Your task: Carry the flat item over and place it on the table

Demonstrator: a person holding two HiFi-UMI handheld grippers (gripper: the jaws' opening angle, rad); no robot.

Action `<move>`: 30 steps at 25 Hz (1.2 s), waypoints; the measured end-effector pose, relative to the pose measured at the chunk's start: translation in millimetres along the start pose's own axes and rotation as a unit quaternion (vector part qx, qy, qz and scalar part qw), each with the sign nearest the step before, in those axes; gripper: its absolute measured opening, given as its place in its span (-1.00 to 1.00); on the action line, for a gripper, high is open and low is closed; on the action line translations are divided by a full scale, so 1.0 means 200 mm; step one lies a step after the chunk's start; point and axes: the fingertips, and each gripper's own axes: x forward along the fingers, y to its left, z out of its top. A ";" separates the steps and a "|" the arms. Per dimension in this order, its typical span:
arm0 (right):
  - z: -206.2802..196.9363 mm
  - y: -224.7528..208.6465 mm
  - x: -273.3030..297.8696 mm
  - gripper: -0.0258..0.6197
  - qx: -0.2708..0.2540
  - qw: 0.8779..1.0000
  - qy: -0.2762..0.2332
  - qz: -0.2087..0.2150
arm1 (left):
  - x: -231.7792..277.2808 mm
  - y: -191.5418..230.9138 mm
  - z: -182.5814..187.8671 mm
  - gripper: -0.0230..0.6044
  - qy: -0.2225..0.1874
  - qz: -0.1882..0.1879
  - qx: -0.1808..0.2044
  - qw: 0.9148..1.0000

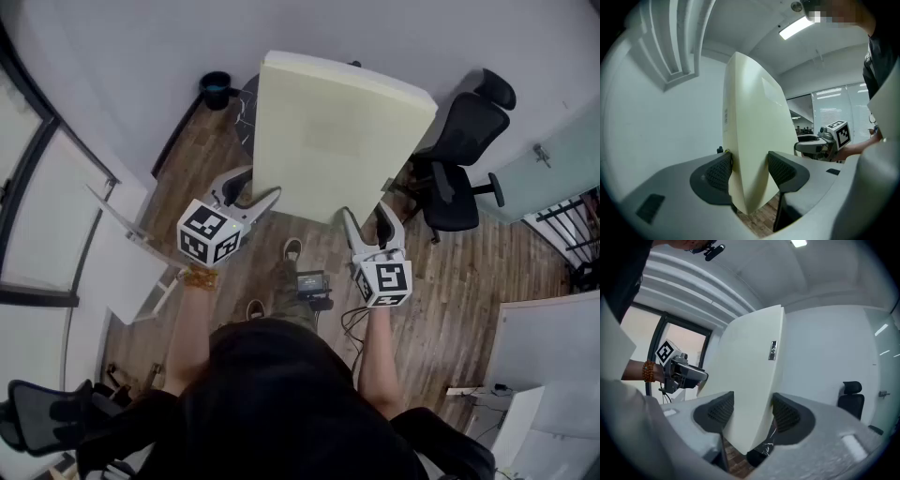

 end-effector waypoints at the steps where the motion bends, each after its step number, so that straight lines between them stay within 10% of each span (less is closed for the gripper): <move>1: 0.00 0.00 0.00 -0.12 0.001 1.000 0.001 0.001 | 0.00 0.00 -0.01 -0.16 0.000 -0.001 -0.003 1.000; 30: -0.08 0.01 0.06 -0.10 0.014 1.000 0.015 0.014 | 0.03 0.05 -0.10 -0.15 0.005 -0.006 -0.027 1.000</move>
